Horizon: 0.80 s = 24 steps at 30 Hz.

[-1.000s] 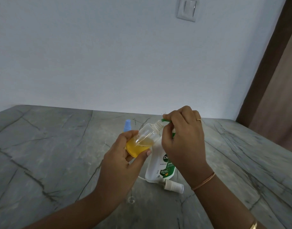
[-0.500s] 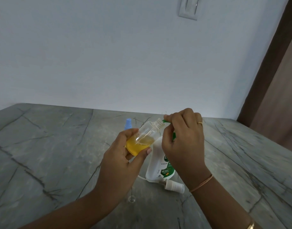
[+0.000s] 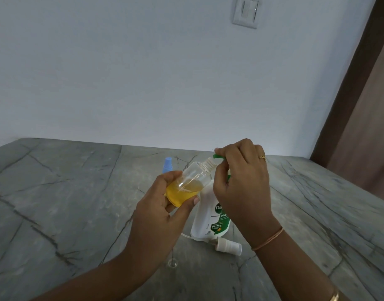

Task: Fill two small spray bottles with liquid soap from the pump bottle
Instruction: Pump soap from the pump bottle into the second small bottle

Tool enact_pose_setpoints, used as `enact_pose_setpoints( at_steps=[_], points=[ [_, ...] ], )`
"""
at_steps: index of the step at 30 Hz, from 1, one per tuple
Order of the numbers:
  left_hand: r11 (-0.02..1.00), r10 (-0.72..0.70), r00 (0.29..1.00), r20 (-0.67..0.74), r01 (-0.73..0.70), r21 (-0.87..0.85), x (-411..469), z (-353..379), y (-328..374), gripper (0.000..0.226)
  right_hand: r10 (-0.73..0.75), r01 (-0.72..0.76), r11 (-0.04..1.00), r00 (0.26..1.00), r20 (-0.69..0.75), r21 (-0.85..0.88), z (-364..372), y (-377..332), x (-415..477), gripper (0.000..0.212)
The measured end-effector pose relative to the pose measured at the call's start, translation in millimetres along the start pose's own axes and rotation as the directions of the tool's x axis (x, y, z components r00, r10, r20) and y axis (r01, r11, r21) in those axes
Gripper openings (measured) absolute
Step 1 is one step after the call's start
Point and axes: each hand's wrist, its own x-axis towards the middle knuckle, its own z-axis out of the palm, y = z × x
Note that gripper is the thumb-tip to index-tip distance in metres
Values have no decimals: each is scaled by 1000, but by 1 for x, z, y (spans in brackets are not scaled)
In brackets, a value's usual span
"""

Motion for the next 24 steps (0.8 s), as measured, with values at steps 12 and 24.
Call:
enact_pose_setpoints(
  at_steps=[12,24],
  points=[
    [999,-16,1000,5,16,-35,0,0,0,41,16,-16,1000,999,-43,3,6,-1,-10,21],
    [1000,-12,1000,1,12,-23,0,0,0,43,17,-17,1000,1000,-18,2,0,-1,-2,25]
  ],
)
